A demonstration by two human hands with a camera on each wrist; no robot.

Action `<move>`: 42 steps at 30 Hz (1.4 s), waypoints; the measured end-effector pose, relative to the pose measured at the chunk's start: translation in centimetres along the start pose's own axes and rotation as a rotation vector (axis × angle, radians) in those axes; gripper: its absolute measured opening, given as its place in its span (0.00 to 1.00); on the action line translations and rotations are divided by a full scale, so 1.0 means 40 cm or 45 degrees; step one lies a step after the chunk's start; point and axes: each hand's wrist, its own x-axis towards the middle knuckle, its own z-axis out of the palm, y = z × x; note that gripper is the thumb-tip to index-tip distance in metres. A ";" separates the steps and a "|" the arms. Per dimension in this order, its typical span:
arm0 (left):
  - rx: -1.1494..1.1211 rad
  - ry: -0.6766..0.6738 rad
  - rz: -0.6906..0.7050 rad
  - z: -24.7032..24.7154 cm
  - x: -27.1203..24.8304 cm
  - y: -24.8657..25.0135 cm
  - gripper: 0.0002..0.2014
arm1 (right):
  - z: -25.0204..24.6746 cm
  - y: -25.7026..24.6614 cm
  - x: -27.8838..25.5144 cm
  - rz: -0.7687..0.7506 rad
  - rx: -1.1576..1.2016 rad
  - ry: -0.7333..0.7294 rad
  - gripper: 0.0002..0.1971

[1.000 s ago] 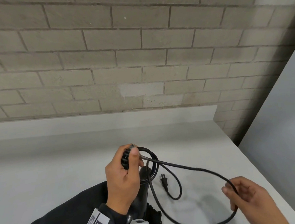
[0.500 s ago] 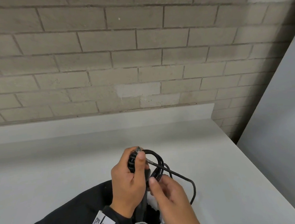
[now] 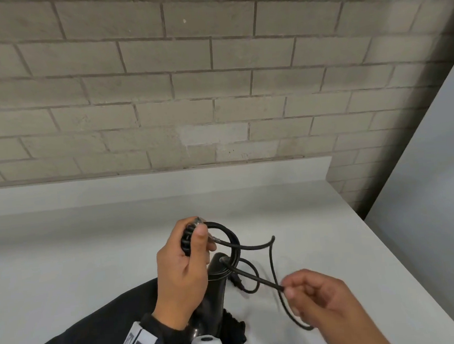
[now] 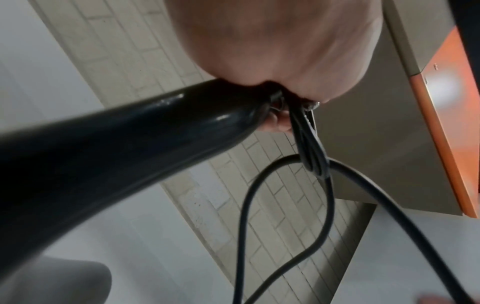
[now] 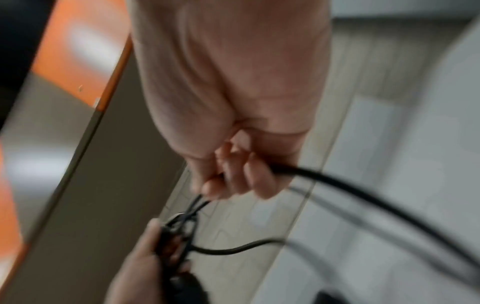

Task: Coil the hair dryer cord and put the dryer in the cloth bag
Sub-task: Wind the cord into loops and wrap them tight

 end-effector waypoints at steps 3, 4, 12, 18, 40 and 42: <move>0.008 -0.033 0.019 0.005 -0.004 0.002 0.19 | -0.068 0.026 -0.035 -0.029 -0.320 -0.095 0.09; 0.018 -0.051 0.031 0.012 -0.008 0.003 0.19 | -0.080 0.023 -0.049 -0.038 -0.423 -0.132 0.06; -0.029 0.094 -0.067 -0.017 0.026 -0.019 0.20 | -0.156 0.092 -0.101 0.523 -0.504 0.035 0.27; -0.056 0.125 -0.094 -0.030 0.023 -0.017 0.17 | -0.135 0.141 -0.042 0.558 -0.386 0.120 0.09; 0.005 0.100 -0.082 -0.014 0.008 -0.009 0.24 | 0.032 -0.050 -0.003 -0.033 0.352 -0.081 0.30; -0.011 0.093 -0.089 -0.013 0.009 -0.008 0.22 | -0.016 -0.048 -0.027 0.001 0.202 0.080 0.36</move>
